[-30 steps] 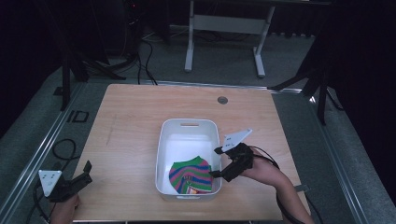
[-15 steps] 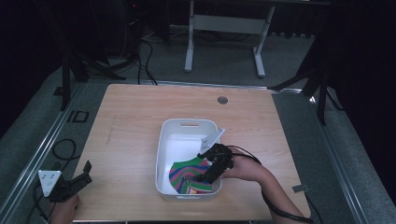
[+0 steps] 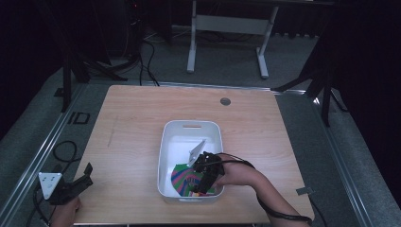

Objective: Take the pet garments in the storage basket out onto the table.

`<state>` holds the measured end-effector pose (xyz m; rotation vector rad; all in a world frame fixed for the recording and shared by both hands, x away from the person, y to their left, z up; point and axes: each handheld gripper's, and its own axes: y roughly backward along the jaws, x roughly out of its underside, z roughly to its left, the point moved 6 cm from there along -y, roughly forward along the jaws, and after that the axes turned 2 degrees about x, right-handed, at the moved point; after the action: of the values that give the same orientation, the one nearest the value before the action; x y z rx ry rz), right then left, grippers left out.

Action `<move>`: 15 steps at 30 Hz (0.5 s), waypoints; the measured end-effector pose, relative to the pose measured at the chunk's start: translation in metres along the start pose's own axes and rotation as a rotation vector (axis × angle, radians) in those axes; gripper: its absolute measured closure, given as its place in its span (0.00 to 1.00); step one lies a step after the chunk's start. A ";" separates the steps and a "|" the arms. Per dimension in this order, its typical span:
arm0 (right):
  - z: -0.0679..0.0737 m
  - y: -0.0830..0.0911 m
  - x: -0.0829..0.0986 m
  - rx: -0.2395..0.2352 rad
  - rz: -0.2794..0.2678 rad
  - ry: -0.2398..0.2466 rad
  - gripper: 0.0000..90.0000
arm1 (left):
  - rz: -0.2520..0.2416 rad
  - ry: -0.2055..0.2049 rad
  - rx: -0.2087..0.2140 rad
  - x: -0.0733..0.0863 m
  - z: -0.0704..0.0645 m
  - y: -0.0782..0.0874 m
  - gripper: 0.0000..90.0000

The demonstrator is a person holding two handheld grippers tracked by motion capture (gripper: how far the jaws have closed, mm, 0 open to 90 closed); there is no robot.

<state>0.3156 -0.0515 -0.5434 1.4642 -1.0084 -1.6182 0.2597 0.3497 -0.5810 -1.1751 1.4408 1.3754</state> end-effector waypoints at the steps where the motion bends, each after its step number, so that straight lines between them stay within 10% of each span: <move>1: 0.000 -0.002 0.000 0.014 0.021 0.010 0.16 | -0.001 -0.003 0.001 0.000 0.000 0.000 0.01; 7: -0.001 -0.012 0.003 0.062 0.147 0.078 0.37 | -0.001 -0.003 0.001 0.000 0.000 0.000 0.01; 11: 0.002 -0.011 0.002 0.087 0.137 0.086 0.79 | 0.000 -0.003 0.001 0.000 0.000 0.000 0.01; 15: -0.002 -0.001 -0.001 0.119 0.044 0.049 0.85 | 0.000 -0.003 0.001 0.000 0.000 0.000 0.01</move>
<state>0.3177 -0.0504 -0.5439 1.5423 -1.1179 -1.5065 0.2596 0.3499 -0.5809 -1.1720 1.4390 1.3755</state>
